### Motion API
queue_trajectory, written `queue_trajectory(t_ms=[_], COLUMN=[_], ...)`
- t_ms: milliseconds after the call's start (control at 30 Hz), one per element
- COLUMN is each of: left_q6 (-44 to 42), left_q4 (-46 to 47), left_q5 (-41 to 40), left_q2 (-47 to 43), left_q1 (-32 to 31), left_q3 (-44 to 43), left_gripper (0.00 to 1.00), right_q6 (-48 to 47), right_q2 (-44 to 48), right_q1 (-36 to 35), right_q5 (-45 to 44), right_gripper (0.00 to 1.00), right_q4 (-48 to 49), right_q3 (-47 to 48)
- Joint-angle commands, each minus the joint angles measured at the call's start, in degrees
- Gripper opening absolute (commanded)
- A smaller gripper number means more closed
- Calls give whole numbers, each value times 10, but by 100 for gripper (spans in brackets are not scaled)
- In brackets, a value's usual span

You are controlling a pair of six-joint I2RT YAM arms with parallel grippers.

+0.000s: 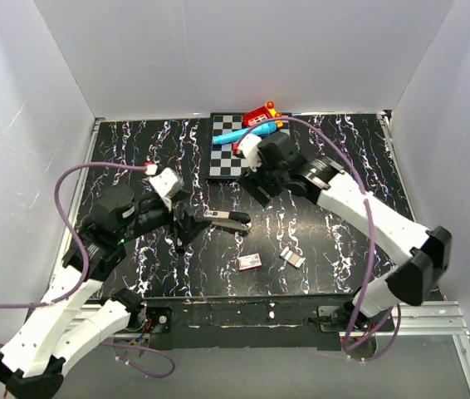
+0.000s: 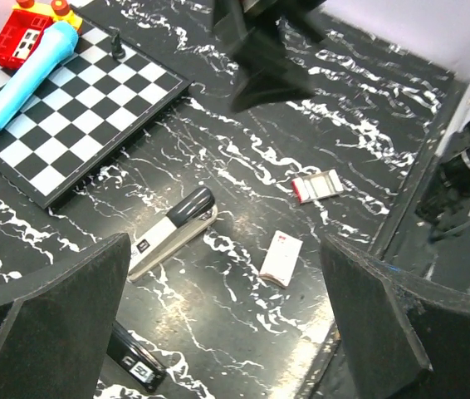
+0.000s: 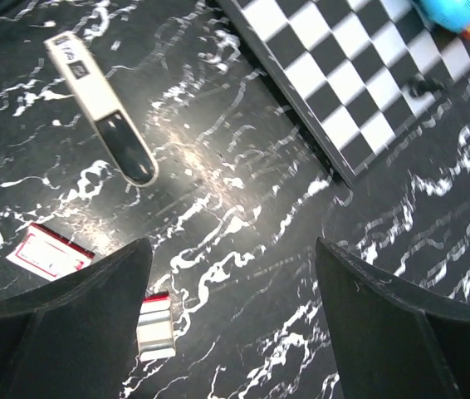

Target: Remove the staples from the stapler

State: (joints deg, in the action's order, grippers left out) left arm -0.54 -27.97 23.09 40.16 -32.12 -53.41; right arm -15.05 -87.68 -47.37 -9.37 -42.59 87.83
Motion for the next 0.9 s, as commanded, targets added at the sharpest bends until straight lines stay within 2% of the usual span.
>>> queue_trajectory(t_ms=[0, 233, 467, 567, 700, 867], left_q6=[-79, -209, -340, -351, -375, -397], left_q4=[30, 37, 28, 28, 50, 73], left_q5=[-3, 66, 144, 135, 146, 122], left_q2=[55, 195, 306, 359, 406, 459], left_q1=[-4, -4, -4, -4, -4, -7], left_q3=[-13, -42, -52, -71, -73, -76], left_gripper=[98, 98, 98, 98, 98, 98], right_q6=[96, 159, 163, 179, 191, 201], right_q2=[68, 170, 230, 254, 297, 313], right_q1=[11, 18, 16, 16, 17, 16], right_q5=[-88, -47, 7, 13, 45, 73], right_gripper=[88, 90, 91, 91, 91, 92], right_q4=[35, 24, 22, 8, 35, 45], right_q3=[-65, -150, -202, -207, -233, -252])
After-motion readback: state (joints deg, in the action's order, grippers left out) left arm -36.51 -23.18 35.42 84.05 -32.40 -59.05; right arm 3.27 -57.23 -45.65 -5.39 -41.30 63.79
